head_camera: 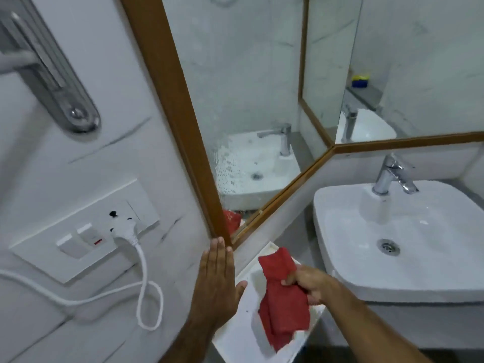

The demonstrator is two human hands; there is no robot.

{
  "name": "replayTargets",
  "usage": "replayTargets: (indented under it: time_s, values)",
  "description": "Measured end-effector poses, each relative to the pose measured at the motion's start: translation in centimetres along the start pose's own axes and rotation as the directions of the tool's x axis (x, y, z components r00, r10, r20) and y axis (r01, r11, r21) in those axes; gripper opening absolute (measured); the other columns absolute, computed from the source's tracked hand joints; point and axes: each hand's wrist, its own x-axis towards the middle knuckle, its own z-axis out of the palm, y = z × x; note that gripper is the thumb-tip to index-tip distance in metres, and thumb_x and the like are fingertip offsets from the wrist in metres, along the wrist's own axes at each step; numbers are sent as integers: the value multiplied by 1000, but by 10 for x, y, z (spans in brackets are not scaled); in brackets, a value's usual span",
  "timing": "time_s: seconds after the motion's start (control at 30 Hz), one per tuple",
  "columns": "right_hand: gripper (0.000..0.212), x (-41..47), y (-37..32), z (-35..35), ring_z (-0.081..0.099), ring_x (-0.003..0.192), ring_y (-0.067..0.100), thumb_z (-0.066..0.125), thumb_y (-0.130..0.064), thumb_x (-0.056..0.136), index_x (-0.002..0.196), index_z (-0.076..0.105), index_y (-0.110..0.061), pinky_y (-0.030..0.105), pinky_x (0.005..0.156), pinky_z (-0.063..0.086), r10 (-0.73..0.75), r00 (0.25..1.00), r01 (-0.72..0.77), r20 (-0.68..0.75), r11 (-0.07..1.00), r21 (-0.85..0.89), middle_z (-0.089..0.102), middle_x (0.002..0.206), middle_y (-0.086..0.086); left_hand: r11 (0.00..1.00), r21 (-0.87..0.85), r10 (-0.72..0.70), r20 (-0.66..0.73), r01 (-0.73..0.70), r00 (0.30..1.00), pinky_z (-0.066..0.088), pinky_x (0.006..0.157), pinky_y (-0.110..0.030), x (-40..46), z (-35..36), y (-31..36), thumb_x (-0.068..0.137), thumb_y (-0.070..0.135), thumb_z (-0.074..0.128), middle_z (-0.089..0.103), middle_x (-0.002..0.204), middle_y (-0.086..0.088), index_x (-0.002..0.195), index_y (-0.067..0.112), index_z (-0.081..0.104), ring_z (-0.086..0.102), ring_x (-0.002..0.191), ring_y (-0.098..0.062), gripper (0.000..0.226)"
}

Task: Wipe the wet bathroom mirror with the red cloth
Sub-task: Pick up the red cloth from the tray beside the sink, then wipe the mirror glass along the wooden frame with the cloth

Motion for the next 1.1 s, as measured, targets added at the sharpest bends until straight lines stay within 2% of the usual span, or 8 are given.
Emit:
replayTargets:
  time_s: [0.2, 0.37, 0.47, 0.6, 0.8, 0.87, 0.93, 1.1]
  values:
    - [39, -113, -139, 15, 69, 98, 45, 52, 7, 89, 127, 57, 12, 59, 90, 53, -265, 964, 243, -8, 872, 426, 71, 101, 33, 948, 233, 272, -234, -217, 934, 22, 113, -52, 78, -154, -26, 94, 53, 38, 38, 151, -28, 142, -4, 35, 19, 147, -41, 75]
    - [31, -238, -287, 84, 64, 97, 31, 43, -8, 104, 129, 56, 4, 45, 99, 44, -630, 773, 560, -74, 623, 546, 74, 88, 21, 935, 353, 229, -503, -44, 833, 19, 117, -55, 148, -322, -62, 92, 56, 40, 23, 156, -31, 148, -7, 27, 19, 147, -45, 85]
    - [33, -309, -359, 132, 62, 119, 32, 41, -10, 105, 135, 52, -2, 49, 105, 48, -834, 533, 761, -145, 397, 513, 65, 126, 21, 910, 405, 200, -621, 92, 758, 10, 122, -54, 172, -422, -96, 95, 56, 31, 9, 160, -31, 151, -6, 11, 7, 150, -44, 86]
    - [37, -381, -413, 187, 64, 98, 22, 49, -22, 103, 138, 42, -10, 38, 96, 51, -916, 96, 985, -390, 31, 170, 60, 123, 7, 836, 495, 183, -656, 235, 733, 3, 124, -50, 177, -526, -134, 95, 61, 8, -8, 163, -24, 154, 1, -4, -9, 152, -37, 85]
    - [44, -414, -473, 219, 58, 85, 1, 45, -30, 106, 148, 37, -21, 15, 77, 45, -827, -455, 873, -330, -340, -351, 59, 111, -4, 786, 541, 159, -645, 299, 748, -10, 123, -43, 189, -590, -158, 94, 61, 5, -20, 162, -18, 154, 6, -9, -23, 149, -30, 83]
    - [49, -413, -496, 223, 59, 118, 17, 45, -26, 105, 153, 33, -25, 33, 102, 49, -820, -521, 819, -238, -401, -411, 59, 135, 3, 794, 529, 157, -653, 298, 741, -9, 124, -43, 198, -592, -162, 94, 60, 5, -23, 161, -16, 154, 8, -11, -24, 149, -29, 81]
    - [54, -406, -517, 230, 34, 146, 25, 45, -24, 105, 156, 28, -24, 49, 122, 28, -833, -538, 767, -131, -418, -487, 40, 158, 8, 794, 530, 179, -672, 298, 718, -5, 124, -44, 204, -590, -166, 94, 59, 6, -23, 161, -17, 153, 7, -12, -23, 149, -29, 80]
    - [60, -391, -535, 271, 6, 155, 22, 35, -37, 99, 157, 24, -26, 48, 125, -2, -723, -679, 475, 127, -564, -675, 15, 168, 6, 792, 546, 235, -686, 274, 689, -5, 124, -43, 209, -590, -174, 96, 57, 12, -19, 162, -20, 153, 4, -9, -21, 150, -30, 81]
